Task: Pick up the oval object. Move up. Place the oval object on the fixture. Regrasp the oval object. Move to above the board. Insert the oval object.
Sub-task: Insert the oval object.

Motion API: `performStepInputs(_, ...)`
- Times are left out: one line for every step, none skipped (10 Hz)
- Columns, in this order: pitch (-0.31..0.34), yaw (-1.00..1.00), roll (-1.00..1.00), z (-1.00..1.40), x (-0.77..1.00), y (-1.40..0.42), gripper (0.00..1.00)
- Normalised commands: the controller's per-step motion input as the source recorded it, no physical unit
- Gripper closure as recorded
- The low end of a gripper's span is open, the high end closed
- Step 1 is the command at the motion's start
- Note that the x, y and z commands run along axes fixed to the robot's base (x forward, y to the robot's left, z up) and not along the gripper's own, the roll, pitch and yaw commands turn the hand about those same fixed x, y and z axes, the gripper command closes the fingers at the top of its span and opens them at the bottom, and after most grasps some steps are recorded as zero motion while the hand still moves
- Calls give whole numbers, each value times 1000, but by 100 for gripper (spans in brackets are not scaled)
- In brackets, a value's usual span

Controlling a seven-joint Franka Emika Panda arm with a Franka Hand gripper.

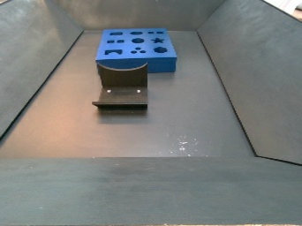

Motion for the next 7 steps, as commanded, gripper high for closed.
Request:
performStepInputs(0, -63, 39, -360, 720, -500, 100)
performStepInputs(14, -46, 73, -389, 811, -440, 100)
performStepInputs(59, -63, 76, -280, 820, -323, 100)
performStepInputs(61, -197, 67, -169, 737, -194, 100)
performStepInputs(1, -446, 0, -54, 583, -80, 100)
performStepInputs(0, -640, -23, 0, 451, 0, 100)
performStepInputs(-10, -866, -26, 0, 203, 0, 100)
